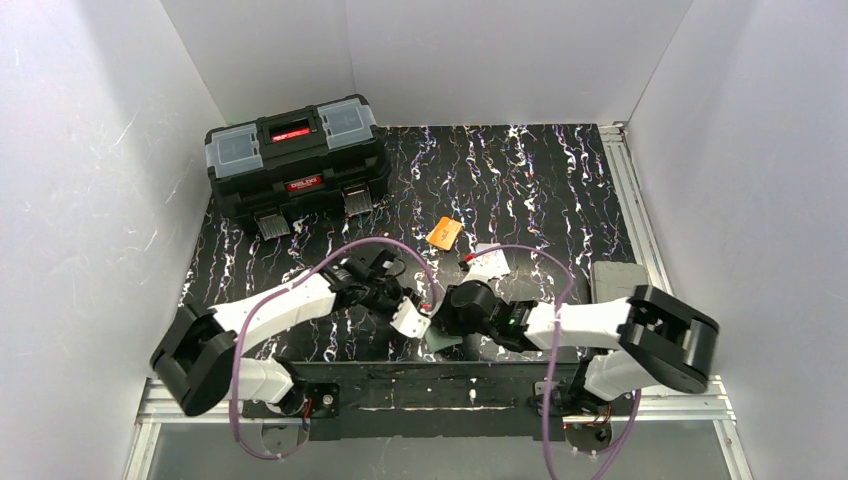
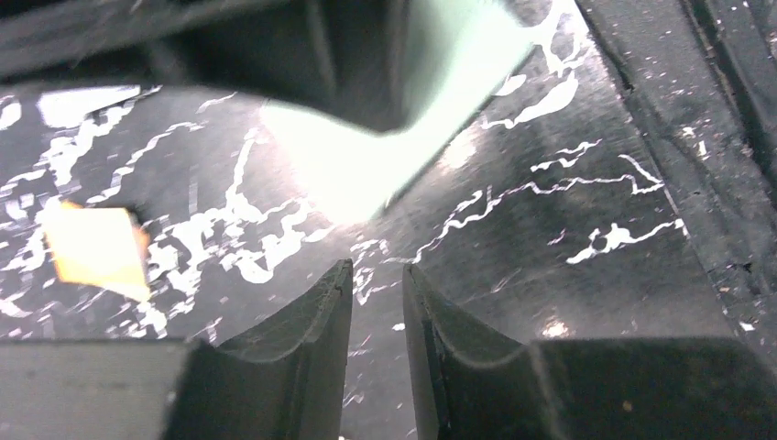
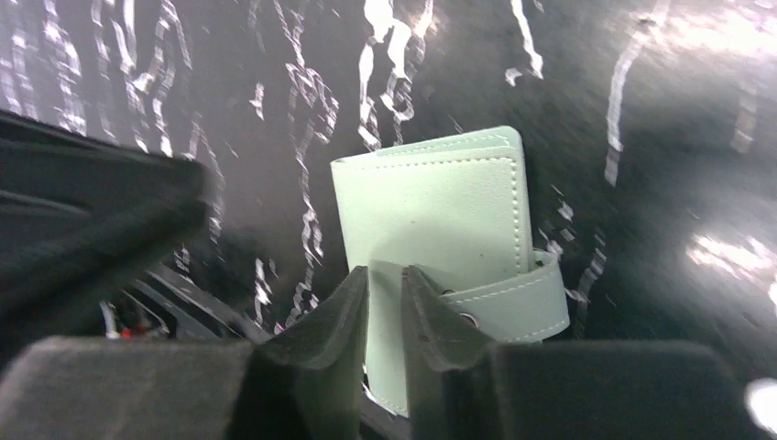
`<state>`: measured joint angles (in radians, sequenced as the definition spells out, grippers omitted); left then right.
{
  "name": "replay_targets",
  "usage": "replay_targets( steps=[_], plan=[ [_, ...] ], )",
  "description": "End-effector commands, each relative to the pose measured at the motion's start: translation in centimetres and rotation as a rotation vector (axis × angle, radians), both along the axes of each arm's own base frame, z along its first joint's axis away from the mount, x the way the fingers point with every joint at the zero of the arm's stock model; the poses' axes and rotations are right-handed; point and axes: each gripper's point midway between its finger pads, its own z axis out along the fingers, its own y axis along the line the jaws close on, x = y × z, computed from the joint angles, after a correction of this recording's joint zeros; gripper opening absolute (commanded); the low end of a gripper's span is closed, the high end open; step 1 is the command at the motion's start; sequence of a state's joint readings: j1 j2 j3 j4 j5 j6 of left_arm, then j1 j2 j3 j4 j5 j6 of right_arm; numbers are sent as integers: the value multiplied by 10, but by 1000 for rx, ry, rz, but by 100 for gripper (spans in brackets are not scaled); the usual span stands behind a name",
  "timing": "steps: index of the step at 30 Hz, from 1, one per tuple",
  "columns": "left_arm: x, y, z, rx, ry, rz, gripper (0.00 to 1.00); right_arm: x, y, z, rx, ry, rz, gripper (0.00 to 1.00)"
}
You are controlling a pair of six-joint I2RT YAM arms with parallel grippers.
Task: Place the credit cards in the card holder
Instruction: Close the card holder at the center of the board.
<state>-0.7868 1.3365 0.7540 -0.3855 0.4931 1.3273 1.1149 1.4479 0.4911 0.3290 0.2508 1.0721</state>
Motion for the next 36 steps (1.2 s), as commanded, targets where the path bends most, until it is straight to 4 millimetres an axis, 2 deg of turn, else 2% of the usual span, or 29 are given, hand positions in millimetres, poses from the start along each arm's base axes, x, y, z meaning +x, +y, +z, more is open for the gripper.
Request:
replay_targets(
  steps=[1, 4, 7, 12, 16, 18, 20, 23, 26, 30, 36],
  plan=[
    [-11, 14, 21, -58, -15, -3, 26, -28, -78, -20, -391, 56, 64, 37],
    [-12, 22, 23, -67, -30, 5, 27, -21, -65, 9, -362, 7, 101, 60],
    [-15, 24, 23, -72, -35, -6, 28, -18, -50, 23, -336, -6, 140, 73],
    [-12, 20, 28, -91, -48, -19, 29, -14, -29, 42, -293, -22, 188, 78],
    [-13, 19, 30, -102, -44, -12, 29, -9, -16, 75, -225, -47, 202, 76],
    [-18, 18, 28, -120, -36, -27, 29, -7, -22, 90, -225, -57, 179, 75],
    [-25, 18, 25, -140, -38, -62, 30, -6, -36, 98, -261, -56, 135, 75],
    [-31, 12, 24, -178, -55, -121, 31, -13, -65, 90, -385, 15, 74, 76],
    [-34, 0, 25, -245, -106, -200, 31, -27, -90, 58, -571, 153, 42, 76],
    [-41, -15, 18, -283, -145, -319, 33, -37, -96, 40, -744, 209, 42, 74],
    [-45, -30, 4, -288, -166, -445, 35, -34, -92, 39, -764, 198, 44, 67]
  ],
)
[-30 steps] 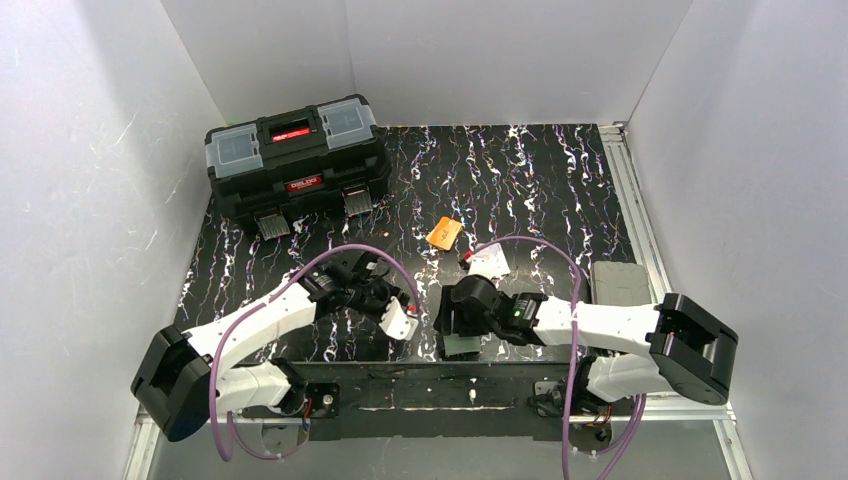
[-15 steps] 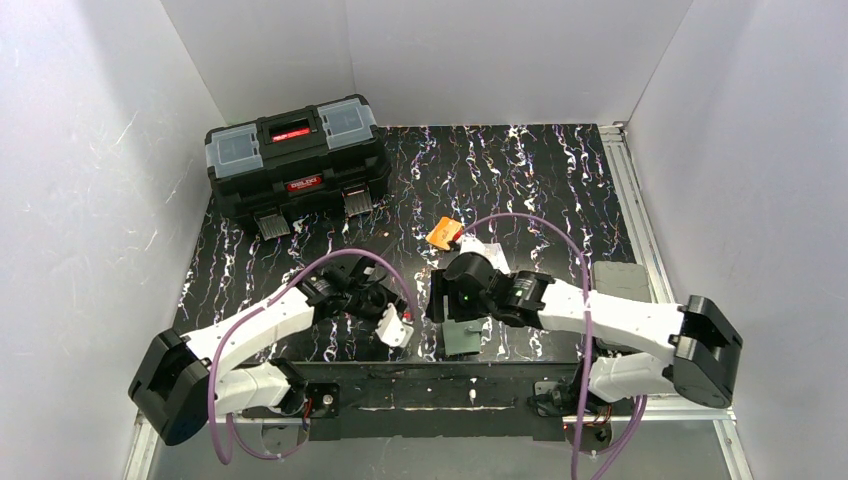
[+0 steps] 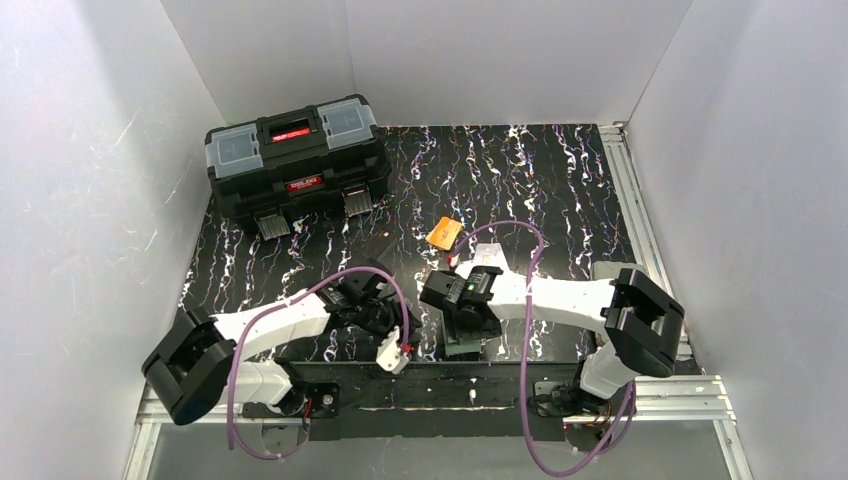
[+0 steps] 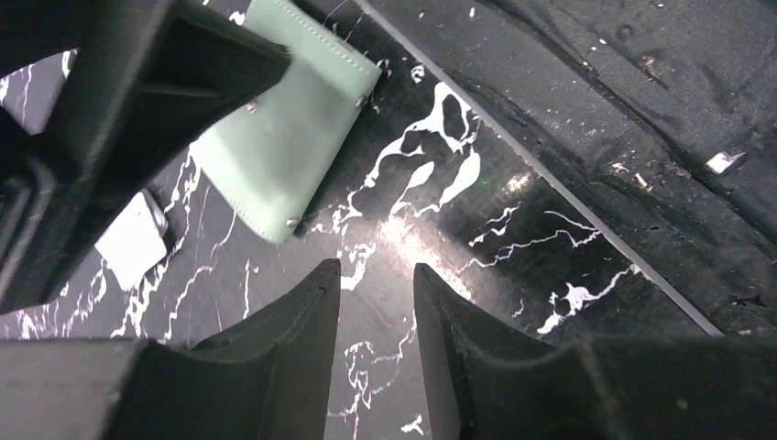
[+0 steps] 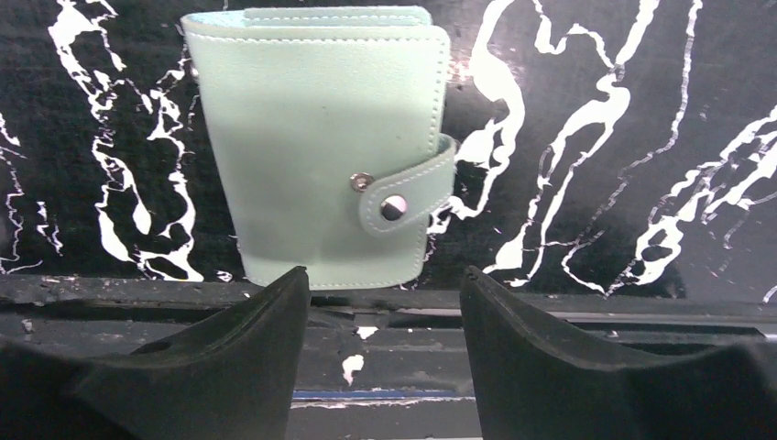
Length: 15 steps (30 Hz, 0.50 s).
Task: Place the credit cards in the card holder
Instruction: Close the card holder at the center of the board.
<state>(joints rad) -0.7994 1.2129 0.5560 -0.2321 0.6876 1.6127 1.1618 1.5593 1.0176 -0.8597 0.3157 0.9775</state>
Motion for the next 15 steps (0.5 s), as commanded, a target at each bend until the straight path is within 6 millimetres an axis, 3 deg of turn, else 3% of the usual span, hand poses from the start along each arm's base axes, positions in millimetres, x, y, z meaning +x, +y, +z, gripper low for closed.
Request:
replay_targets(
  steps=[1, 7, 15],
  plan=[
    [-8, -18, 5, -79, -43, -146, 35, 10, -2, 25, -1, -64, -30, 66],
    [-12, -22, -4, -88, -47, -178, 34, 20, 8, 31, 19, -88, -4, 58],
    [-14, -25, -10, -93, -55, -199, 32, 26, 13, 24, 18, -57, 5, 46]
  ],
)
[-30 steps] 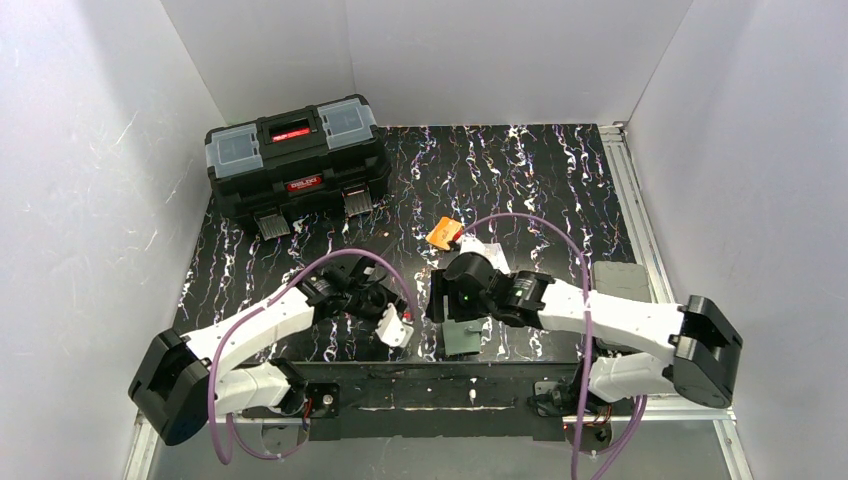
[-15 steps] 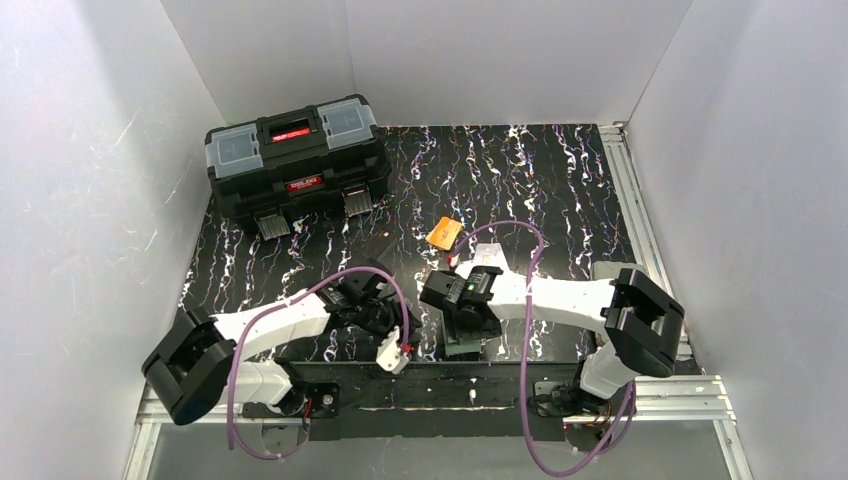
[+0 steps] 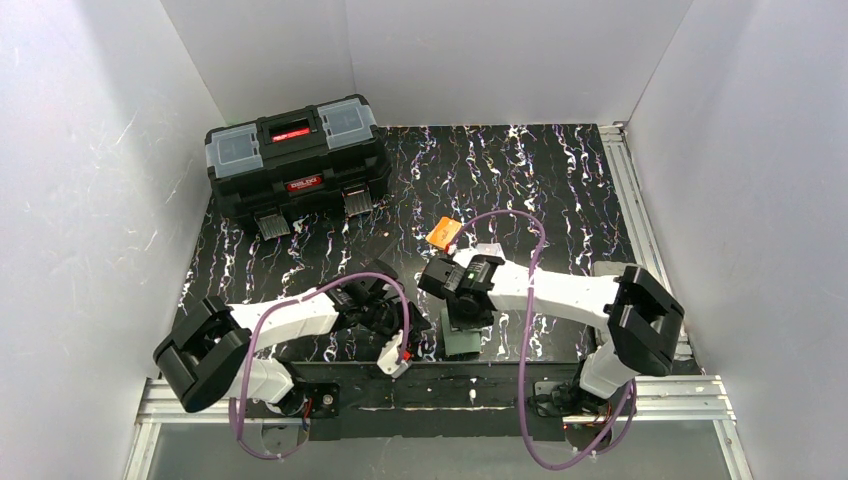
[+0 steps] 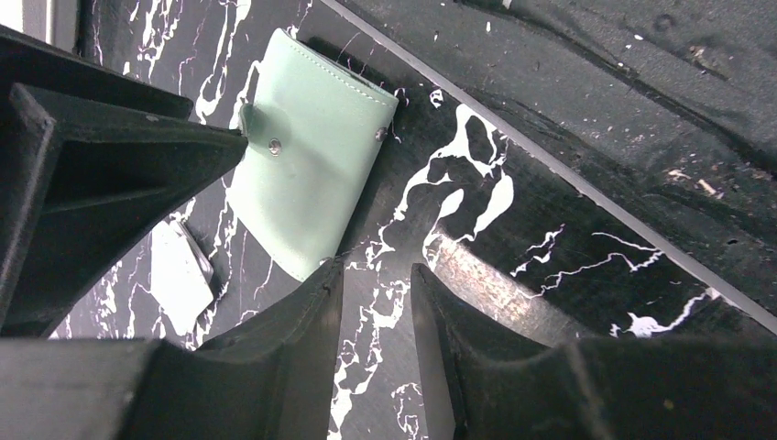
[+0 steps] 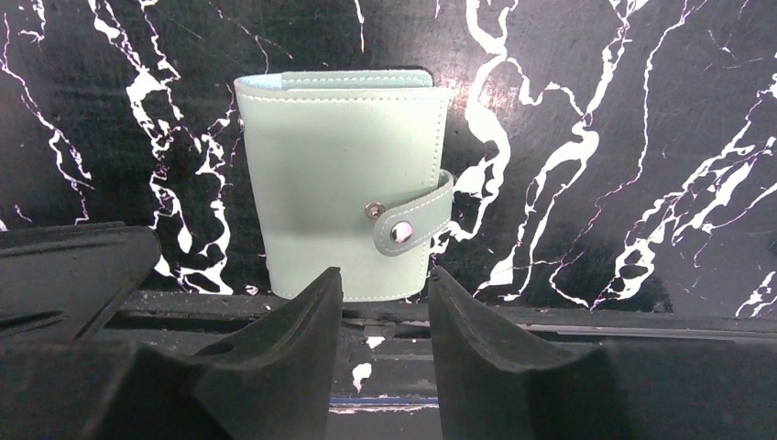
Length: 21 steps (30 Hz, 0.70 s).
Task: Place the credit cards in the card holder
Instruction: Close the card holder at the center of the board.
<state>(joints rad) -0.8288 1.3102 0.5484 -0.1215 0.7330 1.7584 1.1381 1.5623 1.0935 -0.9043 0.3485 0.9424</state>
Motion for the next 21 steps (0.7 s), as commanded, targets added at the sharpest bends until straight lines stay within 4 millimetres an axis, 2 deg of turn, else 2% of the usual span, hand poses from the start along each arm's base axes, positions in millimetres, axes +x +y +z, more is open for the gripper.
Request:
replay_targets(
  steps=[1, 11, 16, 21],
  plan=[
    [-12, -4, -2, -30, 27, -59, 32, 9, 8, 3, 8, -9, -1, 46],
    [-15, -10, -7, -27, 6, -113, 32, 13, 7, -5, -7, 10, -11, 45],
    [-15, -12, -10, -20, -7, -132, 32, 18, 7, -5, 4, 2, -23, 29],
    [-14, -14, -9, -17, -8, -134, 32, 17, 7, -7, -4, 12, -22, 25]
  ],
)
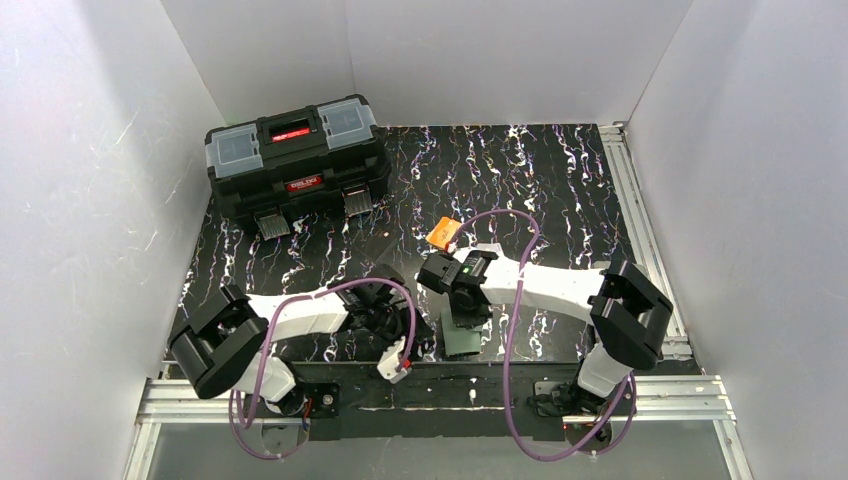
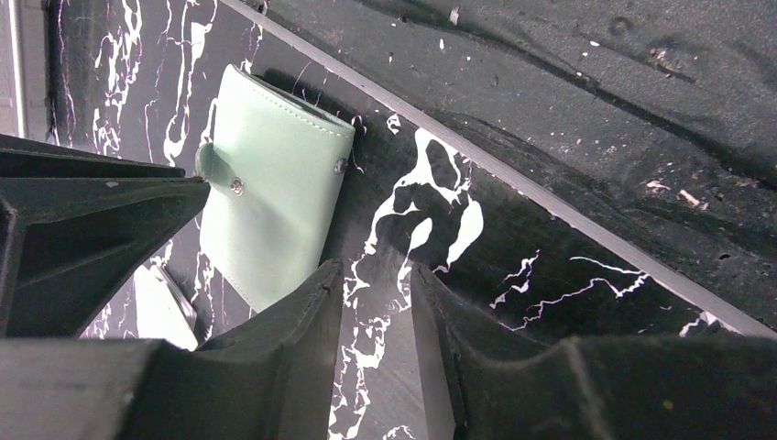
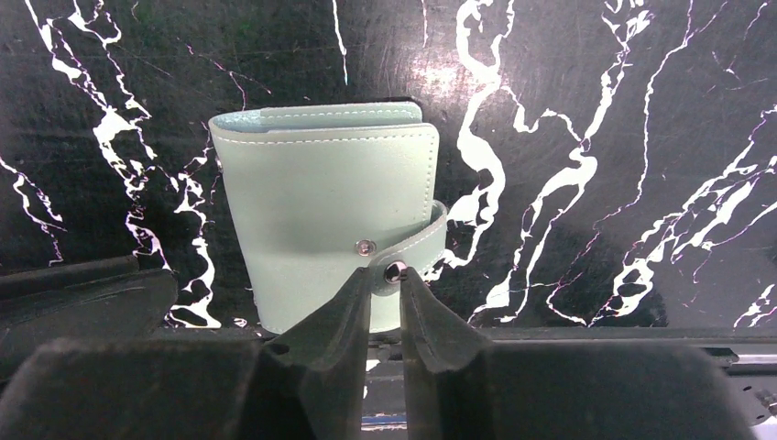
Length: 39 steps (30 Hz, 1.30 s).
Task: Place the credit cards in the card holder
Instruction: Close the card holder at the center of the board.
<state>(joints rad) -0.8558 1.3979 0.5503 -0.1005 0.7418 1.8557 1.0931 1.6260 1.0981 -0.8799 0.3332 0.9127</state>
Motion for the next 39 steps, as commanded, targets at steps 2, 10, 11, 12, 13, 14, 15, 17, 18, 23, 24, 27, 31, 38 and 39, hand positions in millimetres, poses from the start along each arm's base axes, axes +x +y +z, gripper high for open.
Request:
replay_targets(
  steps=[2, 10, 11, 12, 13, 14, 15, 17, 18, 23, 24, 27, 31, 38, 39],
  plan=[
    [-5, -9, 8, -31, 16, -41, 32, 6, 7, 7, 24, -16, -13, 24],
    [-3, -16, 3, -27, 5, -57, 33, 6, 2, 6, -10, -18, -20, 41],
    [-2, -17, 3, -24, 4, -58, 33, 6, 2, 5, -11, -18, -22, 41],
    [-1, -17, 2, -22, 0, -57, 33, 6, 2, 5, -12, -20, -22, 40],
    [-1, -18, 1, -20, -1, -60, 33, 6, 3, 6, -10, -22, -22, 37],
    [0, -18, 1, -21, -4, -63, 33, 7, 2, 6, -7, -26, -26, 34],
    [0, -19, 1, -20, -6, -64, 33, 7, 3, 6, -2, -30, -28, 31],
    [0, -19, 1, -18, -5, -66, 34, 8, 3, 6, 5, -32, -31, 26],
    [0, -20, 0, -16, -5, -70, 34, 8, 2, 6, 2, -34, -32, 23],
    [2, -23, -2, -11, -8, -77, 34, 7, 0, 8, 11, -40, -47, 11],
    [3, -24, -3, -9, -9, -78, 35, 7, 0, 9, 15, -40, -52, 9],
    [5, -27, -3, -10, -12, -81, 35, 6, -3, 9, 18, -45, -59, 5],
    [1, -28, -6, -11, -25, -117, 36, 5, 3, 8, 104, -18, -36, 1],
    [2, -29, -11, 24, -22, -134, 40, -3, 16, -10, 229, 79, 35, 1],
    [2, -29, -12, 28, -21, -135, 41, -2, 17, -10, 238, 82, 39, 1]
  ],
)
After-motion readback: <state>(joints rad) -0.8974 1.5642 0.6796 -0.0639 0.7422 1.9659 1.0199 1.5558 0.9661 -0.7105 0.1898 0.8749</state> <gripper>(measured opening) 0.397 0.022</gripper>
